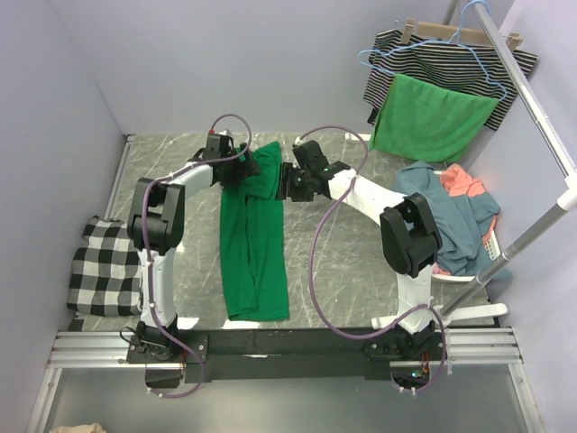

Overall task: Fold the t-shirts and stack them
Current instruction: Rotate the tshirt 90 degrees, then grab the bottom of the folded rectangular tshirt with both arms

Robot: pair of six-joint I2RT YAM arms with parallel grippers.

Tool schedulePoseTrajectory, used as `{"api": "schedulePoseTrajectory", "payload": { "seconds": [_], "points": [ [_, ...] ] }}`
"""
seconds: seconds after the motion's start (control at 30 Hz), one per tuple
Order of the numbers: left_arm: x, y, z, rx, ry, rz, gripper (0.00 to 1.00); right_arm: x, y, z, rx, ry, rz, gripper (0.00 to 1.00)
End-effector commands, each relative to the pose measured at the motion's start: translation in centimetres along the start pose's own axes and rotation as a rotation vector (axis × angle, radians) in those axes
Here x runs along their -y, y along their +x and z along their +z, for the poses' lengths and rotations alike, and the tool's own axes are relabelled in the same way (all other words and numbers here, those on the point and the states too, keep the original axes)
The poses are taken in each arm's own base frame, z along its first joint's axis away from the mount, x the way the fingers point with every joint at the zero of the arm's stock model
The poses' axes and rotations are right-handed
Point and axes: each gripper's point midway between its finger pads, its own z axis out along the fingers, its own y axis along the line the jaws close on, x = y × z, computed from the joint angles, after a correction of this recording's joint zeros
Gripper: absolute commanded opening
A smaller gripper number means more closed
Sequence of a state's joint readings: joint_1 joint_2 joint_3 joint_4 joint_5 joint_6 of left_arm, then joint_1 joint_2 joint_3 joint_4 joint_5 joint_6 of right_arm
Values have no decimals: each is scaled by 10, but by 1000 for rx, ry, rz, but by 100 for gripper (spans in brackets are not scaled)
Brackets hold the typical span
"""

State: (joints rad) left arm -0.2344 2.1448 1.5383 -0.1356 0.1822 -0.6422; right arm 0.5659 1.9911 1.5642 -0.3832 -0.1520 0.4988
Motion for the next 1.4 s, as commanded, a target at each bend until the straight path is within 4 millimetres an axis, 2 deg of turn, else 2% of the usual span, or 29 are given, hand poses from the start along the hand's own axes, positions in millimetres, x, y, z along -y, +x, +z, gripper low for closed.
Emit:
{"api": "schedulePoseTrajectory", "payload": {
  "seconds": [0.0,0.1,0.13,0.17,0.2,0.23,0.27,0.33,0.4,0.43,0.5,0.53,0.6,0.63,0.67,0.7,0.73,0.77,0.8,0.83,0.87,0.9,0.93,1.0,1.03,1.07,1.13,1.27,1.37],
  "points": [
    [0,-12,19,-28,9,22,98,-8,-9,-27,34,-31,-20,63],
    [-3,-14,41,-48,10,14,98,-6,-2,-31,17,-30,-24,63],
    [-14,-4,54,-81,-13,5,98,-5,1,-30,7,-33,-22,63],
    [-3,-22,56,-50,12,15,98,-5,2,-33,5,-39,-23,63],
    [-1,-24,61,-56,15,22,98,-2,8,-31,-6,-40,-20,63],
    [-11,-14,72,-94,-6,17,98,-5,13,-31,-18,-54,-21,63],
    [1,-30,73,-64,16,28,98,-6,16,-32,-25,-64,-17,63],
    [-1,-31,81,-66,21,30,98,-5,25,-31,-49,-76,-15,63],
    [5,-36,79,-58,46,22,98,-11,35,-33,-71,-100,-27,63],
    [14,-46,69,-27,58,29,97,-15,38,-37,-75,-114,-35,63],
    [14,-45,60,-4,66,35,97,-25,52,-41,-103,-130,-71,63],
    [29,-65,36,56,82,47,97,-32,56,-47,-107,-146,-88,63],
    [30,-64,17,84,79,55,98,-43,77,-51,-145,-163,-122,63],
    [47,-83,-14,148,93,67,99,-48,81,-55,-145,-165,-135,63],
    [37,-71,-22,135,64,63,99,-51,87,-56,-153,-162,-147,63],
    [37,-71,-36,154,48,57,99,-51,97,-57,-171,-146,-161,63],
    [50,-83,-69,209,63,57,99,-57,108,-57,-187,-139,-184,63],
    [31,-62,-73,180,18,37,99,-58,116,-57,-197,-123,-197,63],
    [31,-55,-84,183,22,19,99,-57,126,-57,-219,-100,-205,63],
    [39,-57,-109,218,41,17,99,-61,138,-57,-232,-89,-225,63],
    [16,-26,-109,173,-12,3,99,-60,145,-56,-240,-79,-229,62],
    [11,-14,-116,162,-23,-9,99,-56,156,-55,-261,-54,-222,62],
    [-2,12,-130,132,-43,-18,99,-55,162,-55,-264,-34,-227,62],
    [-9,42,-142,90,-44,-41,98,-51,182,-56,-296,6,-230,61],
    [-22,66,-153,60,-67,-51,98,-48,187,-56,-297,23,-231,61],
    [-24,78,-159,48,-74,-67,97,-47,199,-57,-315,33,-236,61],
    [-35,108,-173,12,-87,-86,97,-48,206,-57,-316,37,-223,60],
    [-40,153,-190,-45,-105,-117,95,-50,220,-55,-321,58,-224,59],
    [-46,173,-199,-61,-121,-133,95,-55,227,-54,-325,57,-215,59]
  ]
}}
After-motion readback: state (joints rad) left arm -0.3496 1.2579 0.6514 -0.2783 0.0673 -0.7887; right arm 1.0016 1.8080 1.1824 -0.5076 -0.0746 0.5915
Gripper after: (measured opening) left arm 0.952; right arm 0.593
